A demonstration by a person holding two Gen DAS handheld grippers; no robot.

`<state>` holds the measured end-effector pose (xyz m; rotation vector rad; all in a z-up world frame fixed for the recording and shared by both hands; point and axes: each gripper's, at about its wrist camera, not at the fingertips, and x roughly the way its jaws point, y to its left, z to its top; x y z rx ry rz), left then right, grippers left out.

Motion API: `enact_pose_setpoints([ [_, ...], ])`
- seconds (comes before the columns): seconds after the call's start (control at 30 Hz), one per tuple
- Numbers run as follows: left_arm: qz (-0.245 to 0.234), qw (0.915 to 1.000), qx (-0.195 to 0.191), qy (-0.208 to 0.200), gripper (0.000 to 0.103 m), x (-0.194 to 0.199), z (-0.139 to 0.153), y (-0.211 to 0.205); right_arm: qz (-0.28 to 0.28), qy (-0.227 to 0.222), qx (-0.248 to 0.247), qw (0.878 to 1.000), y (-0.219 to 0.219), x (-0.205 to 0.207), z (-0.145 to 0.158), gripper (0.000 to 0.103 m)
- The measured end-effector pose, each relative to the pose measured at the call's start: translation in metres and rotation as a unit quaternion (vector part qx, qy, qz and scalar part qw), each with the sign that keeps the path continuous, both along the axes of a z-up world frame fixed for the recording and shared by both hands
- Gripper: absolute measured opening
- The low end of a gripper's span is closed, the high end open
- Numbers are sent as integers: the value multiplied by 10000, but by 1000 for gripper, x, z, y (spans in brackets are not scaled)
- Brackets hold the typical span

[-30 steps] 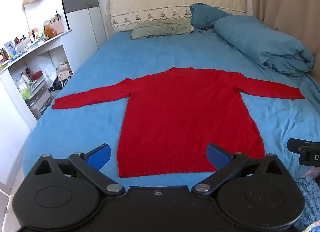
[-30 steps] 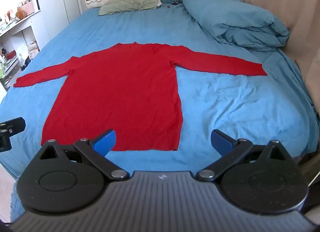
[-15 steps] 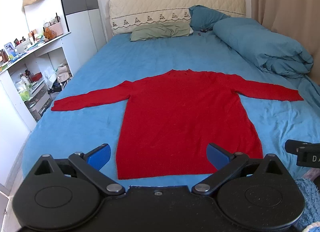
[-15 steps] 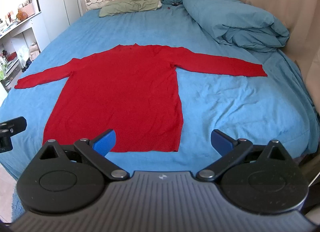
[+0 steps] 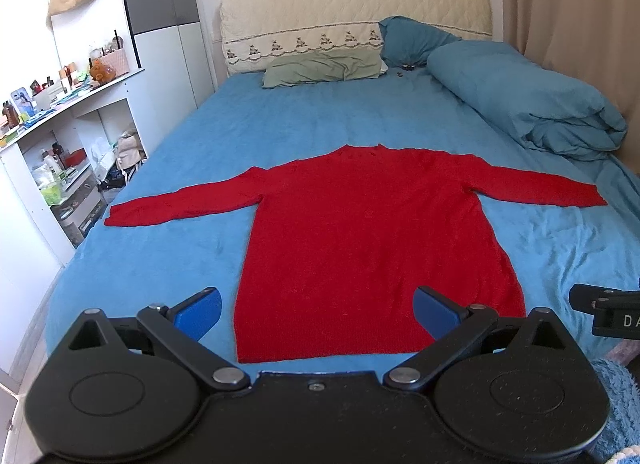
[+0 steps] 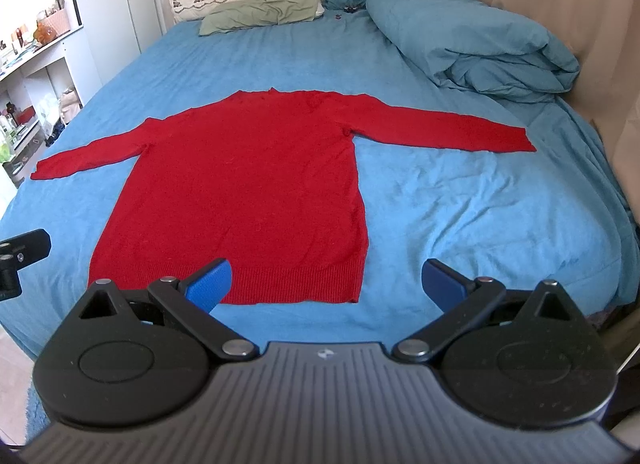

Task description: Fold small clothes

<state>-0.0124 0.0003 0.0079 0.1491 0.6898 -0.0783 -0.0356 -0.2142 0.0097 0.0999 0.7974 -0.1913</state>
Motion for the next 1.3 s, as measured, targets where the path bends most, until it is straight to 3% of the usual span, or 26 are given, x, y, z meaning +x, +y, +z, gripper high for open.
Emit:
enact_pose_setpoints([
  [1.3, -16, 10000, -8, -62, 103, -2, 5, -1, 22, -46, 67, 10000, 1, -3, 1, 103],
])
